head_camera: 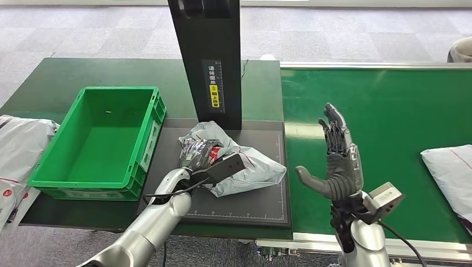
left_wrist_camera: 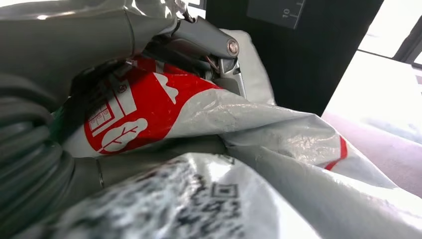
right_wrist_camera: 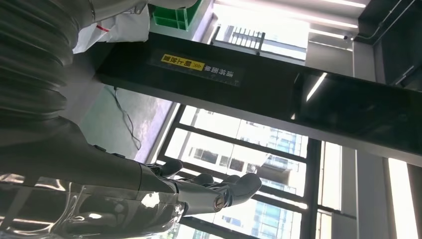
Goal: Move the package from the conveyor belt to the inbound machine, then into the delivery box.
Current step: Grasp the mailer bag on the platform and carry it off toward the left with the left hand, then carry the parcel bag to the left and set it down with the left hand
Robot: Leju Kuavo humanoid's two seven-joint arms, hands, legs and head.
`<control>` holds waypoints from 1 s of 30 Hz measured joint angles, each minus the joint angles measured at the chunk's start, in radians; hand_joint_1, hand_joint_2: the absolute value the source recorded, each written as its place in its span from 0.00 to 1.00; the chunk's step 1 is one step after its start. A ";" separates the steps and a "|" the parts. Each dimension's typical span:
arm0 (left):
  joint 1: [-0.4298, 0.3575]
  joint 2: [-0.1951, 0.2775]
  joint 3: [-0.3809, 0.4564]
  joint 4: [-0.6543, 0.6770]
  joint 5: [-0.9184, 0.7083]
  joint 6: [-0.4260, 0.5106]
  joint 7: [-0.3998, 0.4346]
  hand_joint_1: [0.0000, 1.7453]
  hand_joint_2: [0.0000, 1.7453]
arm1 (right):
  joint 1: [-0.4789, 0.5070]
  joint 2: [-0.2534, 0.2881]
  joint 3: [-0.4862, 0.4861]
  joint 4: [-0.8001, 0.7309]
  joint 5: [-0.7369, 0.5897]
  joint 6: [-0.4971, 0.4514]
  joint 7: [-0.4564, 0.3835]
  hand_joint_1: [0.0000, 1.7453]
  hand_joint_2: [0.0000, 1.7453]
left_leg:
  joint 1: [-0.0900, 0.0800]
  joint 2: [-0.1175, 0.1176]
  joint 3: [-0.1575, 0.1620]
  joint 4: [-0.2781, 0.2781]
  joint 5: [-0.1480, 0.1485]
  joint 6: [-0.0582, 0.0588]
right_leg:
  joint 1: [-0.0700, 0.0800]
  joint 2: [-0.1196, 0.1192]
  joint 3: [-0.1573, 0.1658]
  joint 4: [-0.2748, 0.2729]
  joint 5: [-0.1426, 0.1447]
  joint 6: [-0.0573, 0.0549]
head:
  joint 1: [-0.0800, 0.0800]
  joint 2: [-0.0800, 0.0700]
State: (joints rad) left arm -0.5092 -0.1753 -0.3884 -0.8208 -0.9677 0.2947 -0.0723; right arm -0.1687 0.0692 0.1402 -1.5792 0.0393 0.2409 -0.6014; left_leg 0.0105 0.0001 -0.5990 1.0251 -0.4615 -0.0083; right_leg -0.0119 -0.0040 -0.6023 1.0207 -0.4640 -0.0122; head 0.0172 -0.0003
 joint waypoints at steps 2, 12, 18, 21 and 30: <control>0.004 0.000 0.000 0.000 0.010 0.032 -0.037 1.00 1.00 | 0.005 0.003 -0.006 -0.005 -0.001 -0.003 0.000 0.00 1.00 | 0.000 0.000 0.000 0.000 0.000 0.000 | 0.000 0.000 0.000 0.000 0.000 0.000 | 0.000 0.000; 0.114 0.047 0.004 -0.268 0.027 0.375 -0.334 1.00 1.00 | 0.031 0.005 -0.034 -0.035 -0.037 -0.011 0.001 0.00 1.00 | 0.000 0.000 -0.001 0.000 0.000 0.000 | 0.000 0.000 -0.001 0.000 0.000 0.000 | 0.000 0.000; 0.181 0.053 0.120 -0.517 -0.125 0.406 -0.480 1.00 1.00 | 0.031 0.001 -0.035 -0.039 -0.060 -0.027 0.011 0.00 1.00 | 0.000 0.001 0.000 0.000 0.000 0.000 | 0.000 0.001 -0.001 0.001 0.000 0.000 | 0.000 0.000; 0.191 0.037 0.237 -0.604 -0.182 0.406 -0.525 1.00 1.00 | 0.035 -0.003 -0.035 -0.039 -0.060 -0.032 0.009 0.00 1.00 | 0.000 0.001 0.000 0.000 0.000 0.000 | 0.000 0.001 -0.001 0.000 0.000 0.000 | 0.000 0.000; 0.063 0.137 0.538 -0.540 -0.460 0.403 -0.124 1.00 1.00 | 0.055 -0.004 -0.035 -0.053 -0.036 -0.061 -0.004 0.00 1.00 | 0.001 0.001 0.001 0.000 0.001 -0.002 | 0.001 0.002 -0.002 0.002 0.000 -0.001 | 0.000 0.000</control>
State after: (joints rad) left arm -0.4458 -0.0382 0.1494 -1.3611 -1.4278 0.6972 -0.1965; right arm -0.1136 0.0656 0.1053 -1.6323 0.0031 0.1797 -0.6057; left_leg 0.0113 0.0012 -0.5980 1.0246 -0.4605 -0.0103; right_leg -0.0114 -0.0020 -0.6039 1.0231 -0.4642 -0.0128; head 0.0169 -0.0003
